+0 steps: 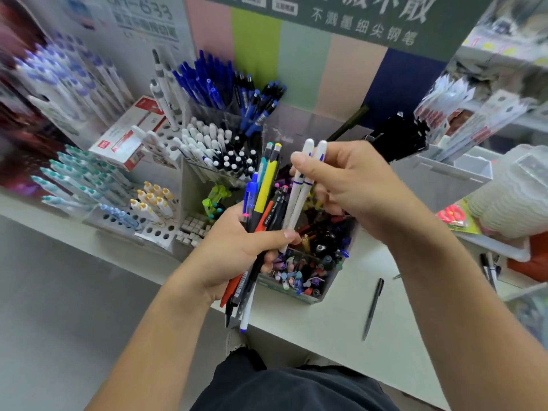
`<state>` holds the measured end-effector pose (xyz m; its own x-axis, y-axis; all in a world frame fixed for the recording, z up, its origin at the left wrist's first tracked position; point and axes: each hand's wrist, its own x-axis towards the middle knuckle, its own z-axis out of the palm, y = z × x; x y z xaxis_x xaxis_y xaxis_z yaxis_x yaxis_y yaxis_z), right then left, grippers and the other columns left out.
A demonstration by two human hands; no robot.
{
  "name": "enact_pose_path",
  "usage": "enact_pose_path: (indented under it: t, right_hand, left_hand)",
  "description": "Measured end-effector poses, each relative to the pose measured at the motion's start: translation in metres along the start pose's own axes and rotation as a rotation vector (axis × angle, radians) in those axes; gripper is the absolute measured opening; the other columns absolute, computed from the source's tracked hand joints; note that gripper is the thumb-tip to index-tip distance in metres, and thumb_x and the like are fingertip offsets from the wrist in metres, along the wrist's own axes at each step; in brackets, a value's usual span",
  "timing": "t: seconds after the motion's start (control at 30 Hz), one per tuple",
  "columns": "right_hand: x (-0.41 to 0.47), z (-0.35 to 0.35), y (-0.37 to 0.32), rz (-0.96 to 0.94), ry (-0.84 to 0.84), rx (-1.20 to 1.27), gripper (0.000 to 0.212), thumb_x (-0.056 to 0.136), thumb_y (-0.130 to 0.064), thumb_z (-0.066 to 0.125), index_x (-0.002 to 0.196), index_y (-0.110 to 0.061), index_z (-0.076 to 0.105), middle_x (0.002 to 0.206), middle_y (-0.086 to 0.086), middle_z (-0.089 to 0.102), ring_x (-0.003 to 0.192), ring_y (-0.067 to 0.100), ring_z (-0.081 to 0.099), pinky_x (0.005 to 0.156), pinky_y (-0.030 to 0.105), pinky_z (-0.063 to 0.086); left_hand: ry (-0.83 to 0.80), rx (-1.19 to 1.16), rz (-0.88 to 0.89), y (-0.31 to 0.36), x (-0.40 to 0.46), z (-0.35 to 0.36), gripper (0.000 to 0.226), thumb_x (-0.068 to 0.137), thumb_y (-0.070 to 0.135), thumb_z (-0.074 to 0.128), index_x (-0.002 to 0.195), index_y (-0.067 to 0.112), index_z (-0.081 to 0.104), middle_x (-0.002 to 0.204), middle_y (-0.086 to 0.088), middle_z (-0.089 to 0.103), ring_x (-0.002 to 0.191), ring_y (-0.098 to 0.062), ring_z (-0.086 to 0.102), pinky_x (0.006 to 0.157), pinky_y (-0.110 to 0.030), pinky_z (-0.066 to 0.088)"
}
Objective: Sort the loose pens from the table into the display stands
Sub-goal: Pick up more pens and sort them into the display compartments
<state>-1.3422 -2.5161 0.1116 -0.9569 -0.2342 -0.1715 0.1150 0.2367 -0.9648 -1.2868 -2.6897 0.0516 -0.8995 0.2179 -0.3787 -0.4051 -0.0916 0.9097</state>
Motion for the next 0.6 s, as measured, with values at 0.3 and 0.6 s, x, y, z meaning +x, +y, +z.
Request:
enact_pose_path:
  t: [0.3,0.6]
  right_hand:
    - [0.06,-0.029,-0.052,-0.504,0.522,-0.321,0.032,0.091,-0.024,0.069,0.073,0.002,0.066,0.066,0.01,0.069,0.054,0.014,0.071,0.05,0.035,0.059]
    - [0.095,-0.002,-0.018,-0.146,0.423,-0.767,0.026,0.085,-0.024,0.076,0.106,-0.008,0.074,0.095,0.011,0.072,0.083,0.021,0.066,0.084,0.041,0.058]
  left_hand:
    - [0.177,-0.439,-0.032,0.01,0.005,-0.019,0.032,0.073,0.009,0.073,0.104,0.012,0.064,0.084,-0.008,0.066,0.049,-0.009,0.047,0.041,-0.02,0.042]
    - [0.049,-0.451,-0.024,0.013,0.002,-0.016,0.022,0.09,-0.001,0.063,0.109,0.008,0.061,0.071,-0.001,0.055,0.051,-0.01,0.046,0.043,-0.021,0.041]
